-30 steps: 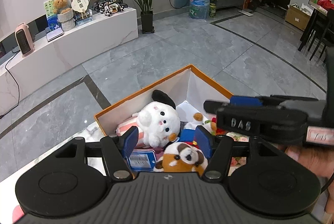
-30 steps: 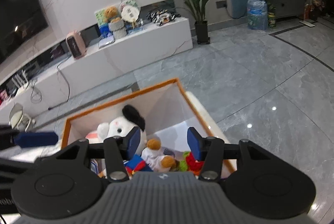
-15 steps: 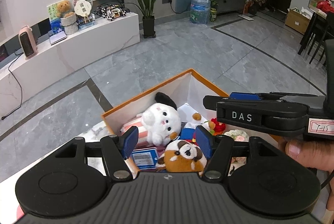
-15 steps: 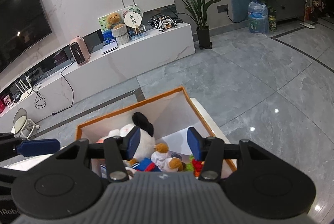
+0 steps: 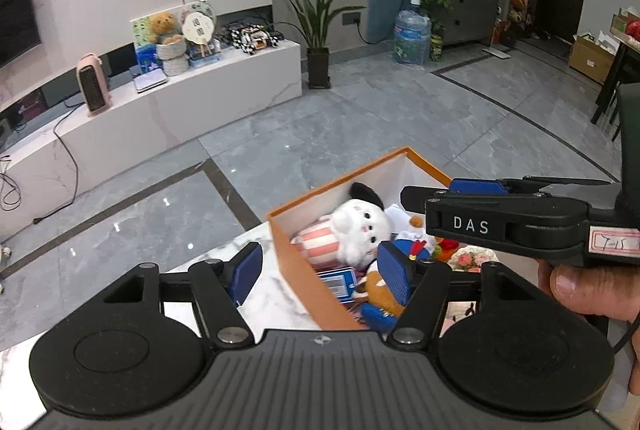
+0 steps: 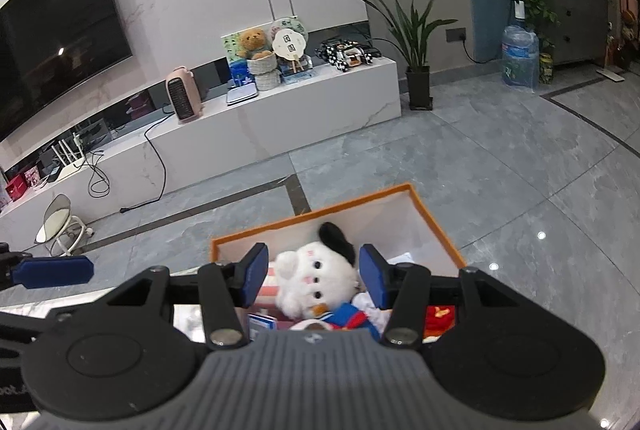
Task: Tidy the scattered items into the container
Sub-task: 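Withdraw both tools from the orange box back over the table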
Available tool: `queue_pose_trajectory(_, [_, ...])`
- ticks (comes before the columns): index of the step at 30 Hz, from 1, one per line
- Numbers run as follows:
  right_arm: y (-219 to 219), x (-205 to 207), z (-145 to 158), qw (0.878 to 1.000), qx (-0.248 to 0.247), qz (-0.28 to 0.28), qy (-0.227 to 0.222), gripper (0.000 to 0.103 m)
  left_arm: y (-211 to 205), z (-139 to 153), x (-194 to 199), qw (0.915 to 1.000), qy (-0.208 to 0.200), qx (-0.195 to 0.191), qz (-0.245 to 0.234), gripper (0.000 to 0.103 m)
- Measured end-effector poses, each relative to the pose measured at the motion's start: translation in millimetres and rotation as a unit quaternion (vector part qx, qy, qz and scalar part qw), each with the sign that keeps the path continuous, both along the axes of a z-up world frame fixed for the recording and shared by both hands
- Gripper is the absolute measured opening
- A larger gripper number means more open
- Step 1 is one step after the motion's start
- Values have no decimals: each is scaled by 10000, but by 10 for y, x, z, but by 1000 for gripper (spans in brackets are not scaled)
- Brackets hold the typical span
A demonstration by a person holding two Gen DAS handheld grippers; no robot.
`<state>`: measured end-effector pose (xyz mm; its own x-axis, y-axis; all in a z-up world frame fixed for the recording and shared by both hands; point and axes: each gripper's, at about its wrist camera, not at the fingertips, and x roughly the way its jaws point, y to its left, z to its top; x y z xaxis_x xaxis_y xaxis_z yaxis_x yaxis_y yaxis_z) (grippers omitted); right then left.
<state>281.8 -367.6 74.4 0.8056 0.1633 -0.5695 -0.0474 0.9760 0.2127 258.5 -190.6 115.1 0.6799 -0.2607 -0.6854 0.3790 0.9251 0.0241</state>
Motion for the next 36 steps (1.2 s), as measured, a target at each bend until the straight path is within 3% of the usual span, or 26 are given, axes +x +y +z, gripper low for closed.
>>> queue_pose_trajectory(17, [708,-242,274,9981,-151,546,-246,57,728,312,-376,9984,-203,14,530,75])
queue_pose_trajectory(36, [1699,-461,213,9888,-452,1403,-224,58,1811,271,-802,9899,-67,-31,1415,75])
